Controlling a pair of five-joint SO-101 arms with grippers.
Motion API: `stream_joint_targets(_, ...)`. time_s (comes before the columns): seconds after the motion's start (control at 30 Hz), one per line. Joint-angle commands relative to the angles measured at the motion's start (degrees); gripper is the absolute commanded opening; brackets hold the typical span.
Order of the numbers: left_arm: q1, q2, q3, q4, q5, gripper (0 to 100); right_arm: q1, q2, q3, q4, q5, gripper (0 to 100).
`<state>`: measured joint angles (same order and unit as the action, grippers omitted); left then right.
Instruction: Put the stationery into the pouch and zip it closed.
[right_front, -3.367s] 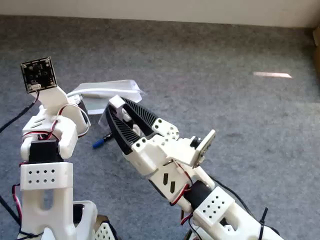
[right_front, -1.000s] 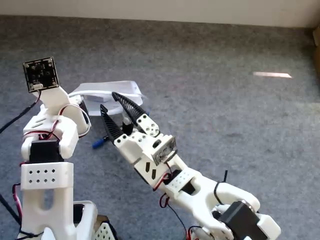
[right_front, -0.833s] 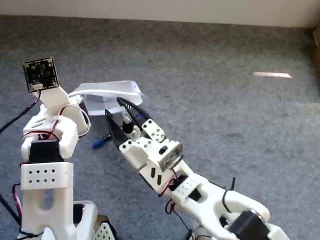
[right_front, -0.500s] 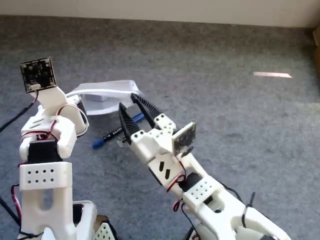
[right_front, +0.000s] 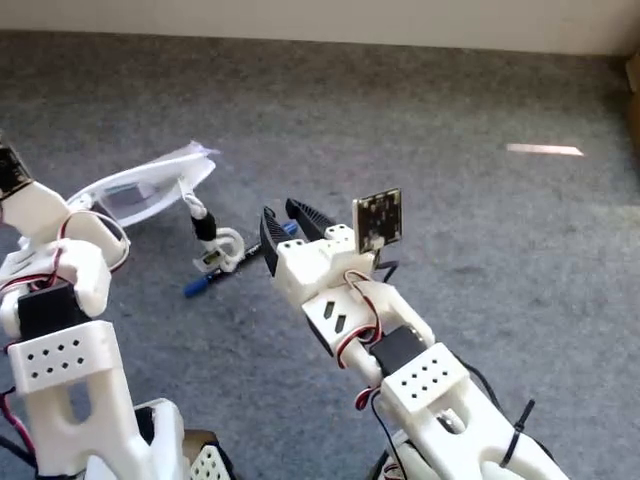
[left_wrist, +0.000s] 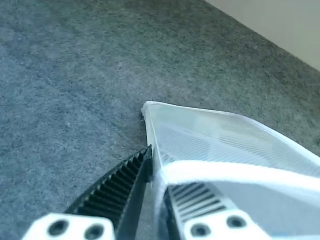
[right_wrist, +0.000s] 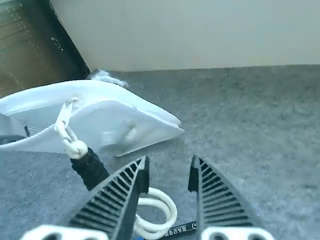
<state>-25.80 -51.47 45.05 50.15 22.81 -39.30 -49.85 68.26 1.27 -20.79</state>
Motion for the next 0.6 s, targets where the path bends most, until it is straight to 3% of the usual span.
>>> stream_joint_targets(0.0,-2.77,-2.24,-2.95,-1.93,1.14,1,0.48,-1.89,-5.05,4.26,-4.84,12.8)
stream_joint_targets(0.23,-6.64,-2.24,-3.21,-1.93,2.46,1,0.75,9.45,-16.22,16.48,-6.07,12.8)
stream_joint_targets(0.57,-8.04,-2.24,-3.21,-1.93,3.16,1,0.40,38.37,-37.14,27.30,-16.00,13.0)
